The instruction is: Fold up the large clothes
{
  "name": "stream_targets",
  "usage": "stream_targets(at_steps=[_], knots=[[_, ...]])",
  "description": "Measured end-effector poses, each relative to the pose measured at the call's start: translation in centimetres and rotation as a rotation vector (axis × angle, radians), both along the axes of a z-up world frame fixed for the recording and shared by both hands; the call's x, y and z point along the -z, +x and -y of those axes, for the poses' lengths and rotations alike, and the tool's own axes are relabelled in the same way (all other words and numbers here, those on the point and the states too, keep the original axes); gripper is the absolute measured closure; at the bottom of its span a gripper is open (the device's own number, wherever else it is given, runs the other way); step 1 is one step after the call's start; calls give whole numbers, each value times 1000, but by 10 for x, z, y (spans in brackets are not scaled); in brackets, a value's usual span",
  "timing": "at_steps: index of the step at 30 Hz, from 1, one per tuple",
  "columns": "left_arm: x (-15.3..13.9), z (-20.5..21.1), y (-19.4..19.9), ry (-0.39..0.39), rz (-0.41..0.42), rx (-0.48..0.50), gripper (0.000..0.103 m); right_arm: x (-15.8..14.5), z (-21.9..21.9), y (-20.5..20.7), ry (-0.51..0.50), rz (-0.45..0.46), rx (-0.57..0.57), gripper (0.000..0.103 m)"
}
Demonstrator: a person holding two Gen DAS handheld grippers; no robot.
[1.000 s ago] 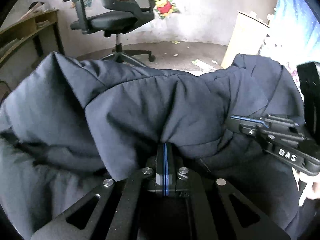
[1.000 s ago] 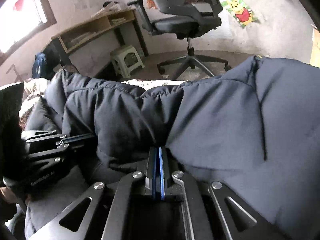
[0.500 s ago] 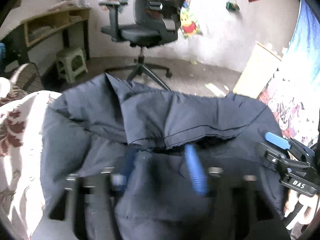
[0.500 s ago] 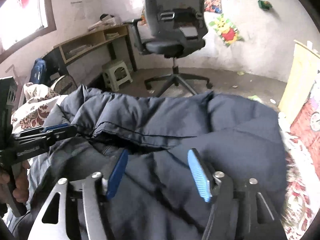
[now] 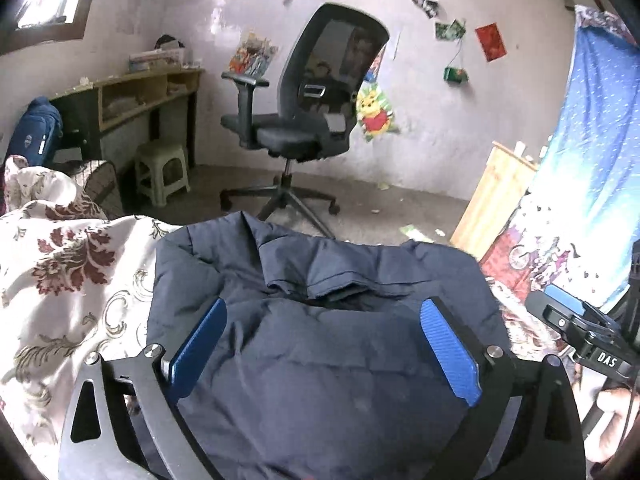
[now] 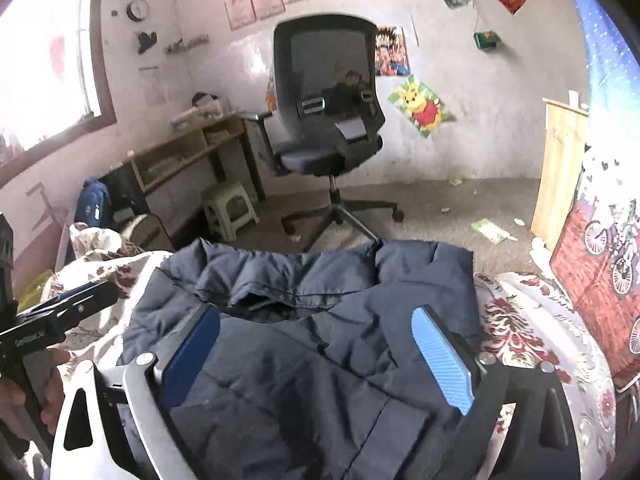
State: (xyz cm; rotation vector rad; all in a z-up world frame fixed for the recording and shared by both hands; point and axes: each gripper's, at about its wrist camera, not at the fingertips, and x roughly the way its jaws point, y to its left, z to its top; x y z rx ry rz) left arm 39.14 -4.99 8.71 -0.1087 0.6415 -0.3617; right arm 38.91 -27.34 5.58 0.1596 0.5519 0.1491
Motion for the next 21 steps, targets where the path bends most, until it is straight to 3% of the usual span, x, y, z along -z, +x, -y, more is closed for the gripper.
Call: stream_targets(at_steps=[10, 21], knots=[[-37, -15, -90, 50, 116, -41, 2, -29, -10, -73, -12, 79, -14, 0], [-46, -29, -166, 86, 152, -104, 2, -45, -21, -149, -38, 132, -50, 0]])
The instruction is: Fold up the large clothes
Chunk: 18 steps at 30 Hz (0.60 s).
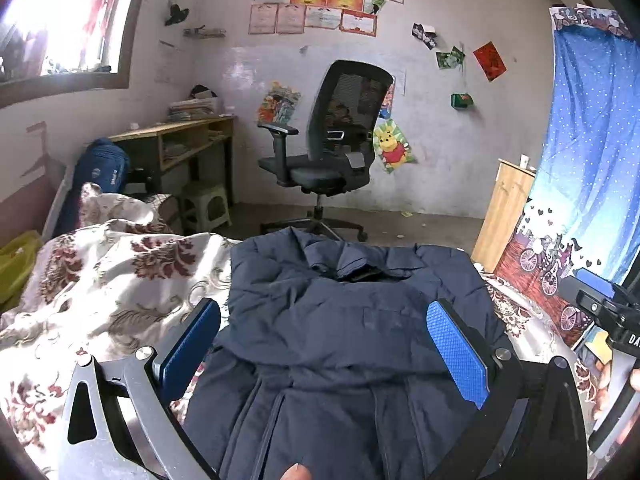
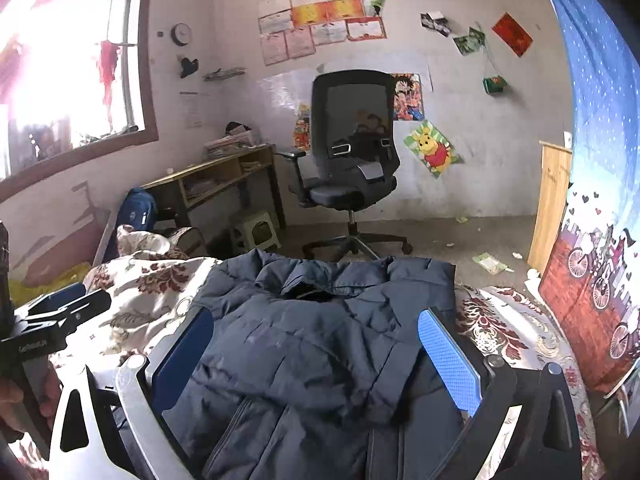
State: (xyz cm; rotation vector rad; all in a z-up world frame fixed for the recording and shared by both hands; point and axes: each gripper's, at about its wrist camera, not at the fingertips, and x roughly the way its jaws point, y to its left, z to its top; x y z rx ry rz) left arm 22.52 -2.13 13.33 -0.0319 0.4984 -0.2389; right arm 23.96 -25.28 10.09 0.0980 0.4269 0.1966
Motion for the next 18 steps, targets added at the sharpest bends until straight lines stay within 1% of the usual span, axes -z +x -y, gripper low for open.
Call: stream_targets(at_steps=[8, 11, 14, 18], knots=[[-10, -1, -55, 10, 21, -12, 2, -3, -17, -56, -27, 28, -52, 0], [-12, -3, -76, 34, 32, -14, 2, -1, -23, -78, -52, 39, -67, 0], [-8, -6, -93, 67, 33, -4, 2, 4, -26, -98, -80, 49, -75, 0], [8, -12, -110, 114, 11, 14, 2, 19, -28, -119, -107, 35, -76, 0]])
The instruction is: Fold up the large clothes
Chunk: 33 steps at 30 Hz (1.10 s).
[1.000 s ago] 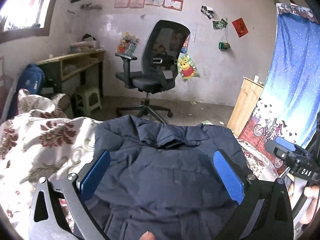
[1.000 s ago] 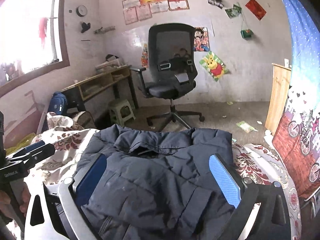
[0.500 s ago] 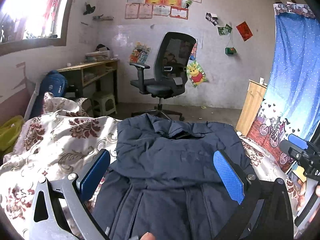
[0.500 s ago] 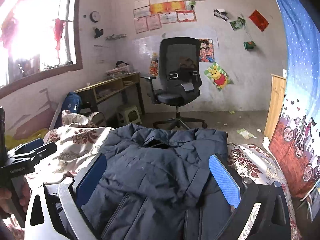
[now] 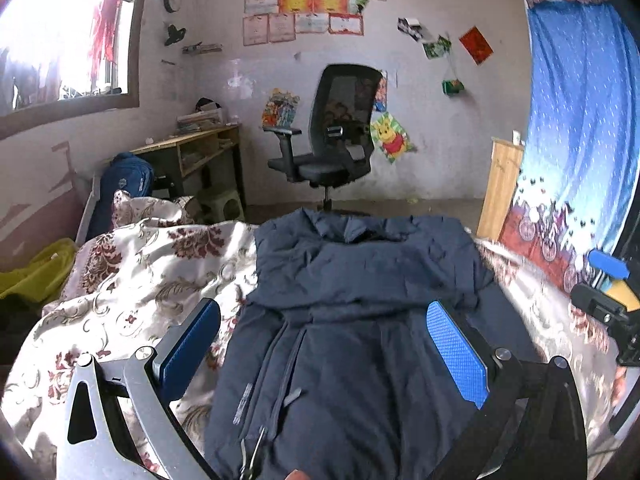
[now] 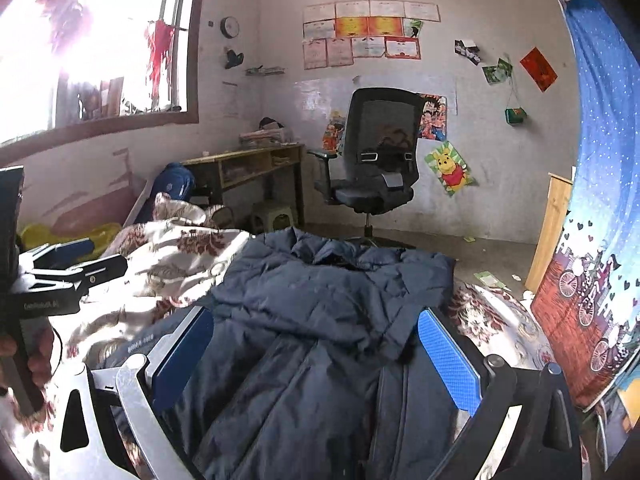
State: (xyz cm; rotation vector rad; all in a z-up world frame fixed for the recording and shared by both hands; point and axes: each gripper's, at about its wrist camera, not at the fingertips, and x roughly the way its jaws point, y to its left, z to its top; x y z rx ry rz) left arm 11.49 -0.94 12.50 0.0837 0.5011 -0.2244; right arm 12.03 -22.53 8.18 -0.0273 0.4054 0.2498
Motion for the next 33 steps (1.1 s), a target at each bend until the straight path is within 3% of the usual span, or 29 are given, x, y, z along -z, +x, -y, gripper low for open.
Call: stream_targets(at_steps=[6, 15, 25, 33], knots=[[40, -9, -16, 90, -45, 47, 2, 33, -2, -18, -59, -62, 1, 0], [105, -17, -37, 205, -187, 168, 2, 98, -17, -18, -150, -272, -63, 0], [166, 0, -60, 386, -305, 299, 2, 158, -26, -9, -207, -558, -121, 0], [206, -1, -46, 479, -438, 295, 2, 175, -20, -8, -197, -657, -118, 0]])
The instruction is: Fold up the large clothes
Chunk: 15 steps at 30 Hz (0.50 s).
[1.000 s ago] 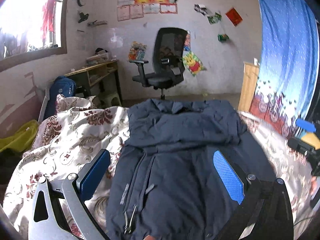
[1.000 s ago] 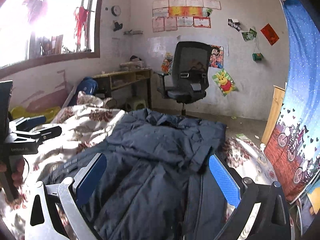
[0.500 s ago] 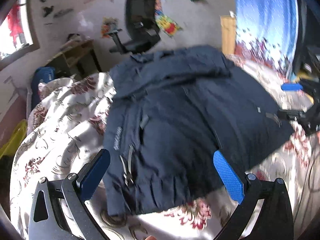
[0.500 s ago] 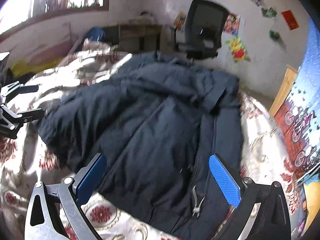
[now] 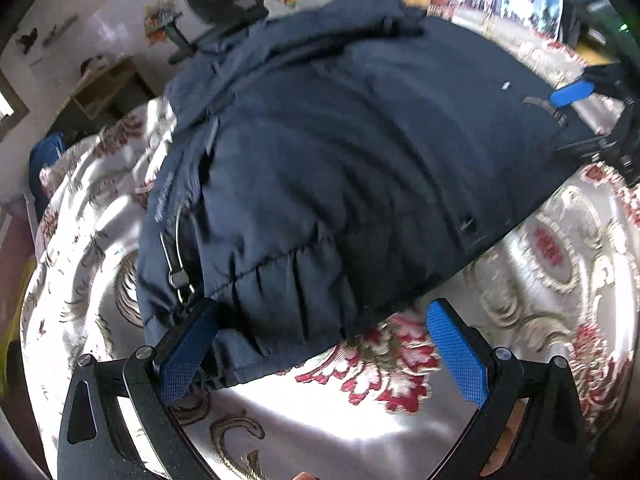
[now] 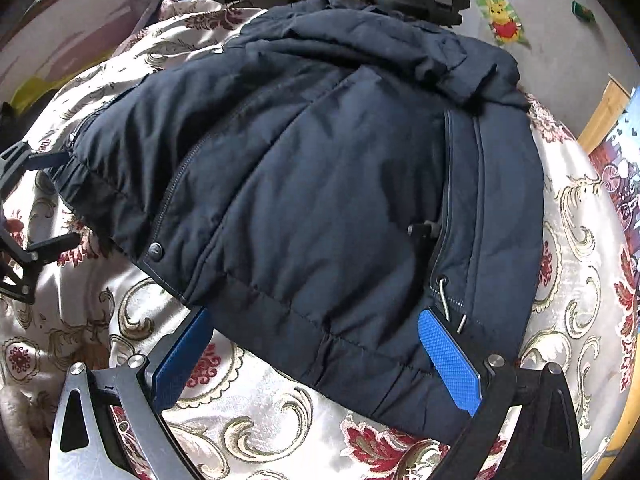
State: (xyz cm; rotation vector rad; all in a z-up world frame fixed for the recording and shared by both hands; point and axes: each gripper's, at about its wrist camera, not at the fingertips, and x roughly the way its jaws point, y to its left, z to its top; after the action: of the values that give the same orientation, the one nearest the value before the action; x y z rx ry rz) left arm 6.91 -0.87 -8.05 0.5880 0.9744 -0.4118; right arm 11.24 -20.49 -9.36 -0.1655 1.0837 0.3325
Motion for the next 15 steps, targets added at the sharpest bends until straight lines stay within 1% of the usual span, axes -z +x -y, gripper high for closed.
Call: stream_targets(at_steps=[3, 5, 7, 10, 12, 15], knots=[[11, 2, 2, 59, 5, 11, 2, 6, -2, 1, -42, -35, -19, 0], [16, 4, 0, 93, 11, 25, 2, 14, -9, 2, -120, -62, -71, 0], [21, 2, 0, 102, 12, 27, 2, 22, -19, -2, -220, -72, -145, 0], [25, 0, 0, 103, 19, 27, 2, 37, -29, -8, -319, -97, -226, 0], [25, 0, 0, 102, 19, 26, 2, 45, -30, -10, -351, -108, -232, 0], [25, 0, 1, 99, 15, 21, 2, 54, -30, -9, -363, -120, -224, 0]])
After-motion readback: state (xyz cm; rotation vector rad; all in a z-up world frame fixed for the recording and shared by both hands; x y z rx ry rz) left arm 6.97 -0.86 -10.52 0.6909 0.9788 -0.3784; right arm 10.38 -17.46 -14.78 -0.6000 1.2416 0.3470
